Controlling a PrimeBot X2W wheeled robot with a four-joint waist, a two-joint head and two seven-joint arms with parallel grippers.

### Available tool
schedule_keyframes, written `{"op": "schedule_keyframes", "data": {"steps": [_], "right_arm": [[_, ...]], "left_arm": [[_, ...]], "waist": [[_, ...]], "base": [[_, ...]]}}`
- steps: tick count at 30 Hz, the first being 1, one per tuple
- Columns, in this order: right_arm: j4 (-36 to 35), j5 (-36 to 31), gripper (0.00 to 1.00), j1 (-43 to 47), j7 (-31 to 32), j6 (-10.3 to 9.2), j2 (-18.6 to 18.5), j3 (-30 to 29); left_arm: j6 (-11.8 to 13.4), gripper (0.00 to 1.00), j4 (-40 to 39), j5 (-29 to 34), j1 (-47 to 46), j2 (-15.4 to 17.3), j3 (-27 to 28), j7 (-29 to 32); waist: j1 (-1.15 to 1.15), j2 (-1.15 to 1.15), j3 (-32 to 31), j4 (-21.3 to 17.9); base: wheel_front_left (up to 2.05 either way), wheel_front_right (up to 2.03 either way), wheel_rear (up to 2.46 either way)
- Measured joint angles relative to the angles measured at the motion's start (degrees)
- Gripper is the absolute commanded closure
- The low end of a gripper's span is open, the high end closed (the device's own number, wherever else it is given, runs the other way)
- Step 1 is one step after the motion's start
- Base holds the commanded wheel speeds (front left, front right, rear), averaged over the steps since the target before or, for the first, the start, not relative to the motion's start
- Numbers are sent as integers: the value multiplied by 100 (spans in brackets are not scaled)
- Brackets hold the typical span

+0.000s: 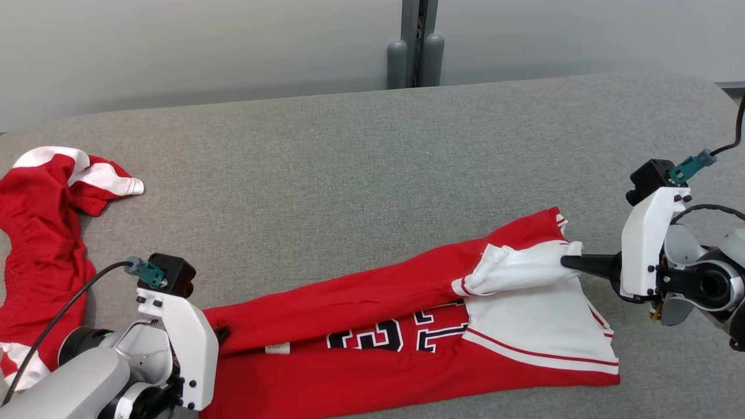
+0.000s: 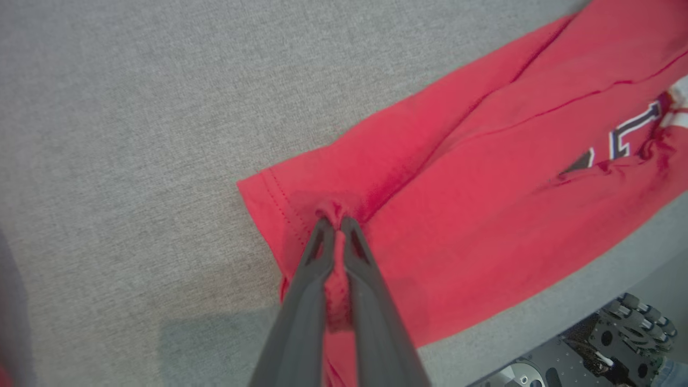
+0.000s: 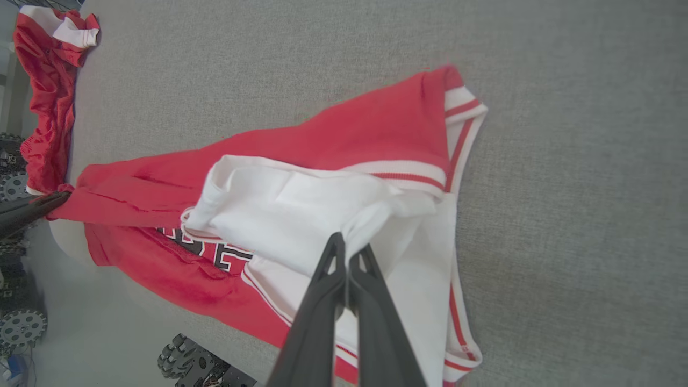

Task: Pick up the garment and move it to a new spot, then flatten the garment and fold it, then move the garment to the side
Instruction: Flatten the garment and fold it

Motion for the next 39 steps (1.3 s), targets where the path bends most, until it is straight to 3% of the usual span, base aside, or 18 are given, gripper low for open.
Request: {"op": "schedule_keyframes", "data": {"steps": [11, 12, 13, 14, 15, 16, 17, 22, 27, 31, 39], "right_arm": [[-51, 59, 100, 248, 82, 0, -111, 75], [-57, 59, 98, 264, 81, 0, -120, 75], [-62, 59, 88, 298, 80, 0, -126, 77], [-63, 59, 67, 337, 80, 0, -129, 86], [-62, 59, 53, 357, 77, 0, -127, 96], [-59, 58, 8, 364, 76, 0, -126, 102], [-52, 57, 0, 371, 71, 0, -124, 104], [9, 42, 0, 481, 14, 0, -93, 136], [-42, 42, 0, 575, -225, 0, -181, 58], [-282, -12, 0, 608, -742, 0, -298, -134], [-764, -286, 0, 1178, -2436, 0, -559, -558]], "left_arm": [[-21, 100, 19, -90, 224, -59, -78, -53], [-21, 100, 31, -90, 224, -76, -79, -69], [-22, 100, 43, -90, 226, -90, -81, -85], [-29, 85, 55, -90, 233, -99, -81, -88], [-29, 58, 66, -91, 249, -105, -81, -92], [-30, 6, 80, -92, 275, -115, -83, -111], [-32, 0, 93, -98, 313, -125, -89, -119], [-43, 0, 118, -140, 344, -157, -102, -137], [102, 0, 3, -59, 344, -22, 2, -313], [279, 0, -169, 63, 348, 89, 223, -738], [648, 0, -420, 65, 822, 142, 638, -1691]], "waist": [[0, 0, -117, 43], [0, 0, -127, 45], [0, 0, -139, 46], [0, 0, -150, 45], [0, 0, -161, 43], [0, 0, -172, 39], [0, 0, -183, 35], [0, 0, -254, 30], [0, 0, -377, 41], [0, 0, -476, 45], [0, 0, -638, 50]], "base": [[0, 0, 0], [0, 0, 0], [0, 0, 0], [0, 0, 0], [0, 0, 0], [0, 0, 0], [0, 0, 0], [0, 0, 0], [0, 0, 0], [0, 0, 0], [0, 0, 0]]}}
